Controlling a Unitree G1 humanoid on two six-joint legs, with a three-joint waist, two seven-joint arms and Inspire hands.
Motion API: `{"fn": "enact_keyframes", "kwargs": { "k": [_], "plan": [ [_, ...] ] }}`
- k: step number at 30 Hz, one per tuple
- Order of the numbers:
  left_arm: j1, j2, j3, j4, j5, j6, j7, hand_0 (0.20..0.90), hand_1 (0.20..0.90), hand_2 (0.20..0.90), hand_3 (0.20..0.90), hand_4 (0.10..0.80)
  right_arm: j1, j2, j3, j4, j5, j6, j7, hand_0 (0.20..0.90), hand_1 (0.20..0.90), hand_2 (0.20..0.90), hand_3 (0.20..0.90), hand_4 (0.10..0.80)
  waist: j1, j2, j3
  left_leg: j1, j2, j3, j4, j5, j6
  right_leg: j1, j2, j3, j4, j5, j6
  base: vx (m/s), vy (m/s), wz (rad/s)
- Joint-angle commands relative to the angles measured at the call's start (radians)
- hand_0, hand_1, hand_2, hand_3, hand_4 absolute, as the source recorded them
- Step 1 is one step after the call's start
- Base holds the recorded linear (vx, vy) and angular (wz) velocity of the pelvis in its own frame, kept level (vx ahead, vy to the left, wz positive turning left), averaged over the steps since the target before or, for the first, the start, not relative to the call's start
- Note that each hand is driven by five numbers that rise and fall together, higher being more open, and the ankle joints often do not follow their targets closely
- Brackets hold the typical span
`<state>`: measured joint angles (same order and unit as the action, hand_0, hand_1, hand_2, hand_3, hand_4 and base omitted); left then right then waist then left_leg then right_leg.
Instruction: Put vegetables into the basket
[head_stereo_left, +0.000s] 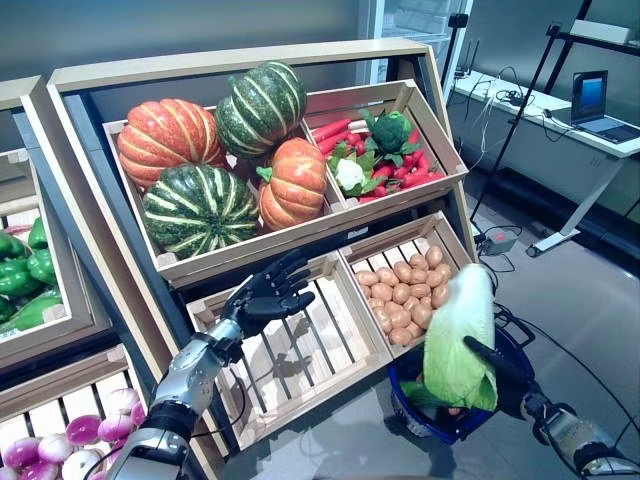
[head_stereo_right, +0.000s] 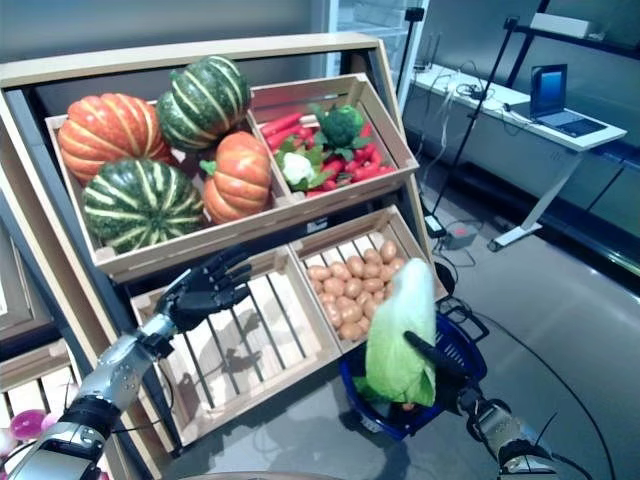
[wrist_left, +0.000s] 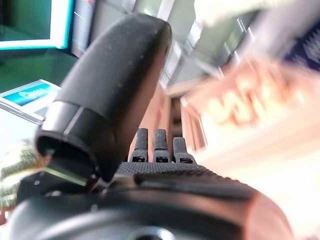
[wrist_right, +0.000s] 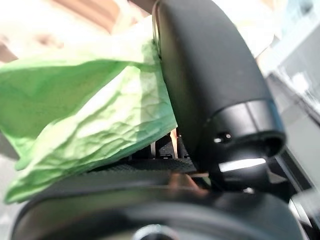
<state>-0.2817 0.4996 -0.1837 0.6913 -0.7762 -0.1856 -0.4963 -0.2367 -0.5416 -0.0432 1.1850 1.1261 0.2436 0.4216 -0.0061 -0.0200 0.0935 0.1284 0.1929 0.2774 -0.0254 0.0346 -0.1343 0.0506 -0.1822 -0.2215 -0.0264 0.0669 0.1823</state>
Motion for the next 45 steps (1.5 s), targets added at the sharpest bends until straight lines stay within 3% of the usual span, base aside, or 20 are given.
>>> {"fn": "enact_keyframes", "kwargs": {
  "k": [1, 6, 8, 20, 22, 23, 26, 30, 31, 45],
  "plan": [
    [-0.178, 0.047, -0.019, 0.009, 0.065, -0.191, 0.129, 0.9, 0.9, 0.9, 0.9, 0.8, -0.17, -0.015, -0.065, 0.001, 0.151, -0.159, -0.113, 0.3, 0.3, 0.3, 0.3, 0.4, 0.014, 0.001, 0.098, -0.154, 0.002, -0.057, 0.293, -0.123, 0.022, -0.077, -0.024, -0.01, 0.246, -0.109, -0.071, -0.358, -0.072, -0.08],
    [-0.257, 0.058, -0.044, 0.008, 0.056, -0.24, 0.27, 0.9, 0.9, 0.9, 0.9, 0.8, -0.266, -0.021, -0.052, 0.019, 0.201, -0.22, -0.204, 0.3, 0.3, 0.3, 0.3, 0.4, 0.006, 0.01, 0.214, -0.331, 0.025, -0.073, 0.491, -0.18, 0.029, -0.242, -0.065, -0.006, 0.445, -0.158, -0.091, -0.315, -0.031, -0.04],
    [-0.283, 0.049, -0.053, -0.006, 0.064, -0.253, 0.318, 0.9, 0.9, 0.9, 0.9, 0.8, -0.295, -0.032, -0.061, 0.035, 0.237, -0.244, -0.242, 0.3, 0.3, 0.3, 0.3, 0.4, 0.006, 0.016, 0.26, -0.417, 0.042, -0.085, 0.61, -0.231, 0.037, -0.32, -0.097, -0.009, 0.567, -0.195, -0.099, -0.203, -0.037, 0.11],
    [-0.324, 0.113, -0.113, -0.132, 0.002, -0.263, 0.32, 0.9, 0.9, 0.9, 0.9, 0.8, -0.371, -0.156, -0.073, 0.09, 0.25, -0.241, -0.276, 0.3, 0.3, 0.3, 0.3, 0.4, -0.004, 0.066, 0.372, -0.645, 0.047, -0.112, 0.96, -0.395, 0.058, -0.573, -0.179, 0.036, 0.941, -0.329, -0.108, -0.089, -0.009, 0.09],
    [-0.313, 0.112, -0.113, -0.198, -0.021, -0.261, 0.329, 0.9, 0.9, 0.9, 0.9, 0.8, -0.387, -0.18, -0.075, 0.092, 0.239, -0.229, -0.271, 0.3, 0.3, 0.3, 0.3, 0.4, -0.004, 0.079, 0.391, -0.689, 0.045, -0.129, 1.054, -0.458, 0.052, -0.631, -0.194, 0.056, 1.031, -0.384, -0.101, -0.023, 0.026, 0.09],
    [-0.311, 0.113, -0.112, -0.21, -0.026, -0.26, 0.329, 0.9, 0.9, 0.9, 0.9, 0.8, -0.39, -0.185, -0.074, 0.091, 0.239, -0.228, -0.268, 0.3, 0.3, 0.3, 0.3, 0.4, -0.005, 0.08, 0.395, -0.712, 0.045, -0.127, 1.065, -0.442, 0.059, -0.652, -0.198, 0.055, 1.035, -0.369, -0.11, 0.037, 0.012, 0.02],
    [-0.309, 0.12, -0.109, -0.252, -0.065, -0.269, 0.325, 0.9, 0.9, 0.9, 0.9, 0.8, -0.409, -0.204, -0.071, 0.082, 0.238, -0.238, -0.262, 0.3, 0.3, 0.3, 0.3, 0.4, -0.006, 0.087, 0.407, -0.747, 0.046, -0.145, 1.144, -0.501, 0.048, -0.695, -0.2, 0.076, 1.107, -0.421, -0.101, -0.004, 0.012, 0.08],
    [-0.308, 0.114, -0.106, -0.28, -0.124, -0.259, 0.299, 0.9, 0.9, 0.9, 0.9, 0.8, -0.44, -0.224, -0.077, 0.078, 0.248, -0.251, -0.278, 0.3, 0.3, 0.3, 0.3, 0.4, -0.007, 0.09, 0.414, -0.797, 0.049, -0.16, 1.211, -0.53, 0.048, -0.749, -0.205, 0.086, 1.164, -0.446, -0.1, -0.044, -0.004, 0.05],
    [-0.313, 0.109, -0.11, -0.293, -0.129, -0.258, 0.302, 0.9, 0.9, 0.9, 0.9, 0.8, -0.463, -0.233, -0.075, 0.08, 0.244, -0.254, -0.297, 0.9, 0.9, 0.9, 0.9, 0.8, -0.005, 0.09, 0.418, -0.82, 0.049, -0.169, 1.235, -0.539, 0.049, -0.773, -0.206, 0.088, 1.189, -0.453, -0.101, -0.075, -0.015, 0.05],
    [-0.318, 0.133, -0.142, -0.263, -0.138, -0.249, 0.289, 0.9, 0.9, 0.9, 0.9, 0.8, -0.511, -0.26, -0.046, 0.06, 0.215, -0.242, -0.3, 0.9, 0.9, 0.9, 0.9, 0.8, 0.005, 0.072, 0.397, -0.849, 0.052, -0.199, 1.255, -0.543, 0.048, -0.805, -0.189, 0.096, 1.224, -0.464, -0.091, -0.016, -0.008, 0.03]
  ]
}}
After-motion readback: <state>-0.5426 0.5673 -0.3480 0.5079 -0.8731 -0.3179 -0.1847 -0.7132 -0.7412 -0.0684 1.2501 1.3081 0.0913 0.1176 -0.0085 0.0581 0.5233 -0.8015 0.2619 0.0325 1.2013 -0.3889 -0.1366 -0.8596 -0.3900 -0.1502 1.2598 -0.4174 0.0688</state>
